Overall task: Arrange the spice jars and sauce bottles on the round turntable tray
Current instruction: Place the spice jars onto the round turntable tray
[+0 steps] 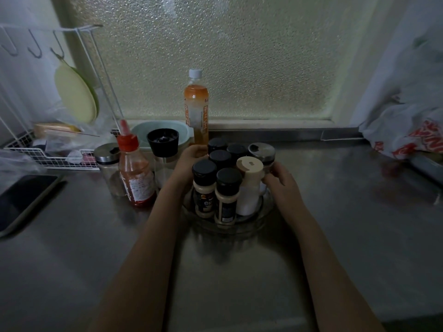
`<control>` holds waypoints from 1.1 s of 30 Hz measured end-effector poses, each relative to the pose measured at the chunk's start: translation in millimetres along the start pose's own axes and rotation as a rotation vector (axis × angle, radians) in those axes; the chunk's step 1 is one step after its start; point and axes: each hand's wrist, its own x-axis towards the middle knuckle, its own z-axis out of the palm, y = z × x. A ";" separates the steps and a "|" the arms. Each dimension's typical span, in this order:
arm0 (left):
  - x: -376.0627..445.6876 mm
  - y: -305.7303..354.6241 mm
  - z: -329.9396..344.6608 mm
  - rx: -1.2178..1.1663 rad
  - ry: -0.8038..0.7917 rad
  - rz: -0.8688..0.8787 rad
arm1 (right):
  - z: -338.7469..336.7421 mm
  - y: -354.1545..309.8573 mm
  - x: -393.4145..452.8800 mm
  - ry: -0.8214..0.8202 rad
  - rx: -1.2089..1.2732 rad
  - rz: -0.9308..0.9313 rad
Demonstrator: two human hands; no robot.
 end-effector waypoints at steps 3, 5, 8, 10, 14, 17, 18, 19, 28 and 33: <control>-0.9 4.7 -0.3 -0.048 0.078 0.091 | -0.2 0.9 0.8 -0.004 -0.017 -0.003; -2.3 9.6 0.6 -0.103 0.111 0.118 | -0.2 2.4 1.7 -0.010 -0.027 -0.006; -3.5 11.5 0.8 -0.175 0.030 0.116 | -0.6 3.6 2.2 -0.015 -0.035 -0.012; -0.3 9.1 0.5 -0.193 -0.043 0.082 | -0.8 3.1 1.8 -0.012 -0.025 -0.012; 8.0 7.7 -0.8 -0.342 -0.128 -0.108 | -0.6 3.3 1.2 -0.019 -0.025 -0.024; 9.6 8.0 1.8 -0.406 -0.165 -0.140 | -0.3 4.1 1.3 -0.023 -0.025 -0.029; 7.7 9.4 3.0 -0.406 -0.165 -0.139 | -0.2 4.4 1.4 -0.024 -0.025 -0.037; 5.6 10.9 4.5 -0.401 -0.140 -0.127 | 0.2 4.7 1.5 -0.024 -0.026 -0.047; -32.7 20.1 4.1 -0.135 0.273 0.177 | 3.5 1.6 -2.3 -0.013 0.042 -0.056; -54.5 15.6 -3.8 -0.036 0.515 0.278 | 6.6 3.8 -3.4 0.015 0.117 0.001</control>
